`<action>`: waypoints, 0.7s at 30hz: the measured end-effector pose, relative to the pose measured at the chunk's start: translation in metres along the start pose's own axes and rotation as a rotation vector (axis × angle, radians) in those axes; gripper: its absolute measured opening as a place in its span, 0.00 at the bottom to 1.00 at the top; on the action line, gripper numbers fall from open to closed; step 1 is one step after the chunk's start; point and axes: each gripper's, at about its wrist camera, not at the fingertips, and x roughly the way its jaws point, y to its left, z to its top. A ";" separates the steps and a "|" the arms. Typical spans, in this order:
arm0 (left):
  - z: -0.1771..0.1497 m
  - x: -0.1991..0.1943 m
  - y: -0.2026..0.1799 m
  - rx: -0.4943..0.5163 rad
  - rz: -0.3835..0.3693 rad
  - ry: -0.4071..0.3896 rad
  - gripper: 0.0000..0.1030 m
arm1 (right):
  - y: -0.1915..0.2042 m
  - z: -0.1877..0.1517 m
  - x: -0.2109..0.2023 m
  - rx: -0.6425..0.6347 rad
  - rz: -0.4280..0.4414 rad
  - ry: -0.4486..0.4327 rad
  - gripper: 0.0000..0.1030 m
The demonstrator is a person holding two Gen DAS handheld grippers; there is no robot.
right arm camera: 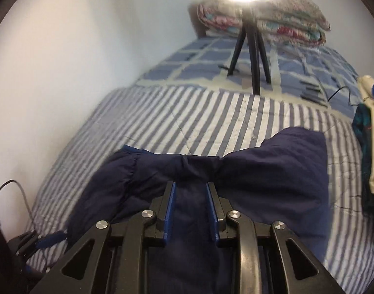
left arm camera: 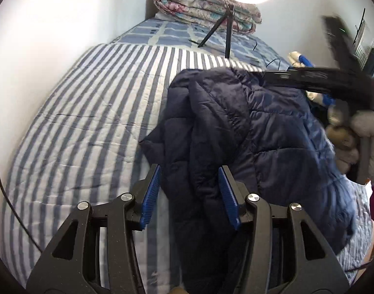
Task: Fold large clothes
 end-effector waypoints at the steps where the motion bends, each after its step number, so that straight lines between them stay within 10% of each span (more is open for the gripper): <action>1: 0.001 -0.005 0.004 -0.010 -0.018 0.002 0.50 | -0.002 -0.005 -0.022 -0.015 0.011 -0.029 0.31; 4: 0.004 -0.014 0.024 -0.078 -0.122 0.022 0.75 | -0.002 -0.022 -0.070 -0.053 0.032 -0.080 0.50; 8: 0.010 -0.013 0.057 -0.262 -0.293 0.077 0.77 | -0.015 -0.056 -0.125 -0.092 0.056 -0.145 0.90; 21: 0.007 0.031 0.101 -0.530 -0.531 0.205 0.80 | -0.118 -0.136 -0.143 0.189 0.171 -0.067 1.00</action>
